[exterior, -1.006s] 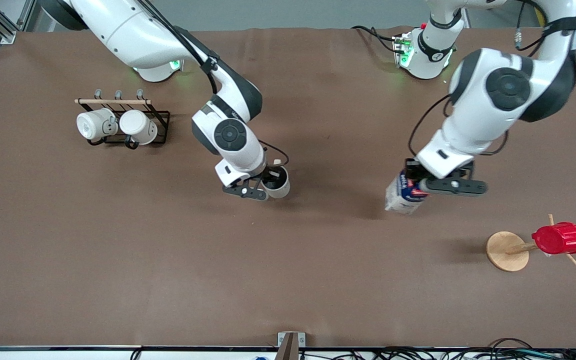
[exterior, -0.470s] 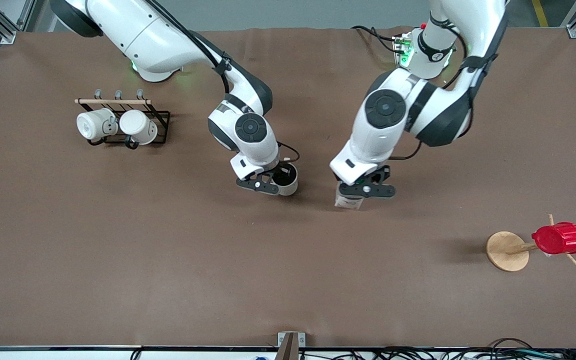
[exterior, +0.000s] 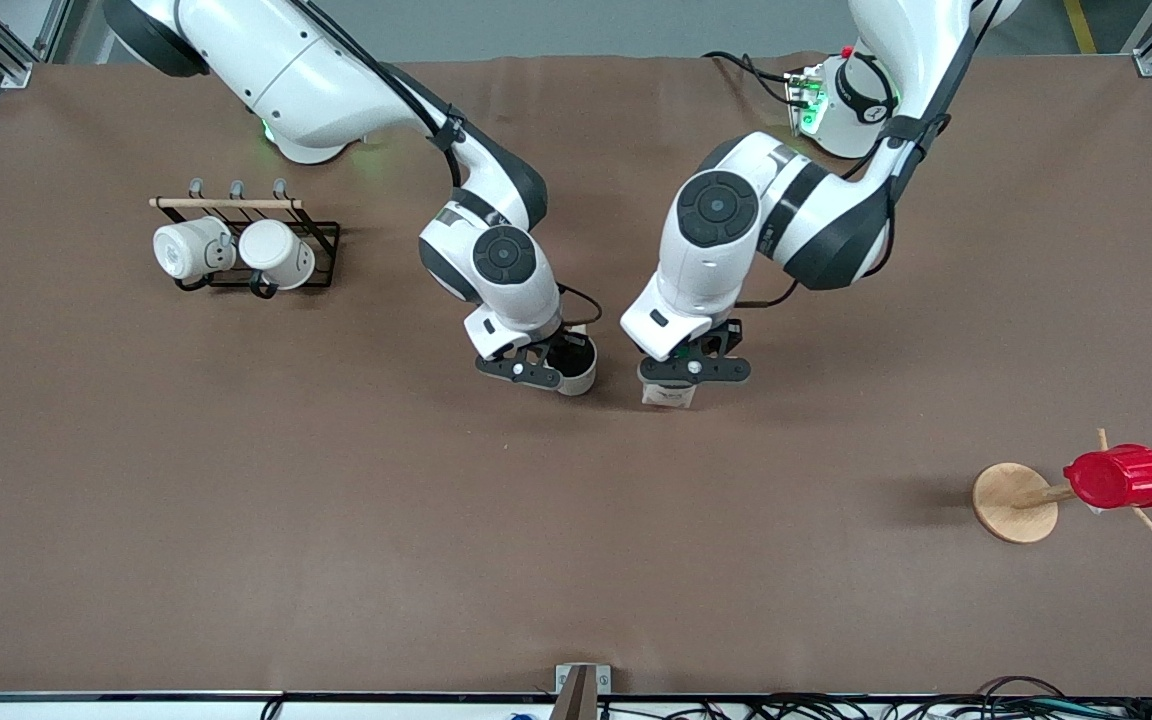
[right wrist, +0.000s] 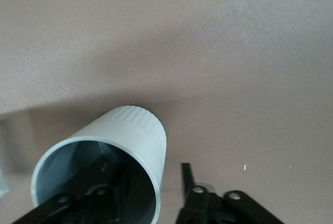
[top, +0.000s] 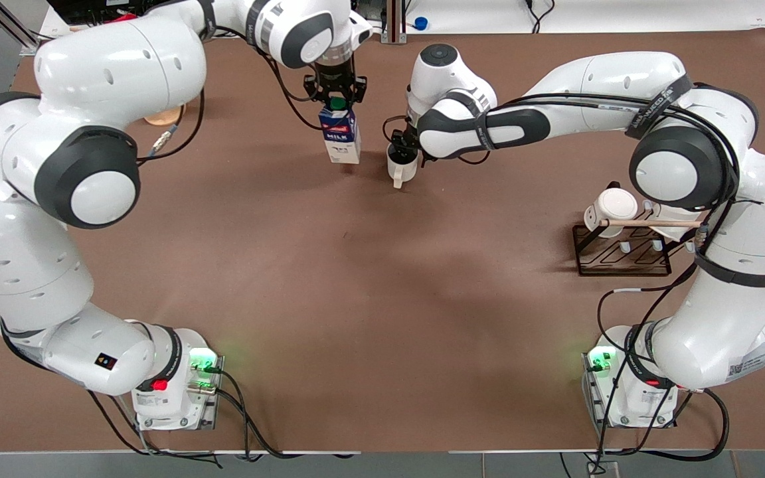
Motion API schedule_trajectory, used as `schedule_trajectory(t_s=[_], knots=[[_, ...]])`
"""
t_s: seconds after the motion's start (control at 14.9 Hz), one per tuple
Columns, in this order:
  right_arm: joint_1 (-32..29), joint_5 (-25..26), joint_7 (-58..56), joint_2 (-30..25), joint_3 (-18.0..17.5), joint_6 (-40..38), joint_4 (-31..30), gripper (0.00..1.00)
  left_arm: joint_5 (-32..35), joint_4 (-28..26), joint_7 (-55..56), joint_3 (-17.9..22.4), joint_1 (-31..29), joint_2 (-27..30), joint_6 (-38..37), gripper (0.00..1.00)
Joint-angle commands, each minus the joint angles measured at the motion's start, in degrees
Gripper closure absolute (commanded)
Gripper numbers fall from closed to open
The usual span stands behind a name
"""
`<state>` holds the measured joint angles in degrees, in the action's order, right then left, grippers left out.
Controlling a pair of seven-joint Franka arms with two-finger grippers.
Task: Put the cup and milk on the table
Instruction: 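Carry the mug and the carton toward each other at table center, then release the mug with the right gripper and withdraw it to rest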
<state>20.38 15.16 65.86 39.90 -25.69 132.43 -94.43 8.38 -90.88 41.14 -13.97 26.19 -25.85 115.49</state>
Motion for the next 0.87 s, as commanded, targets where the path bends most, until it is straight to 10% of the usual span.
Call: schedule_trajectory(t_s=[0.0, 0.4, 0.8], knots=[[-3.7, 1.7, -0.2, -1.7, -2.2, -2.4, -0.1, 0.0, 0.8, 5.4, 2.9, 0.3, 2.2, -4.2, -1.5, 0.99], [-12.0, -1.5, -22.2, -16.6, -0.6, -18.6, -0.1, 0.0, 0.2, 8.9, 3.8, 0.3, 2.4, -8.0, -1.5, 0.98], [-11.4, -8.4, -43.4, -30.5, 16.5, -28.4, 0.3, 0.0, 0.5, 6.3, 2.6, 0.2, 3.6, -7.3, -1.5, 0.98]])
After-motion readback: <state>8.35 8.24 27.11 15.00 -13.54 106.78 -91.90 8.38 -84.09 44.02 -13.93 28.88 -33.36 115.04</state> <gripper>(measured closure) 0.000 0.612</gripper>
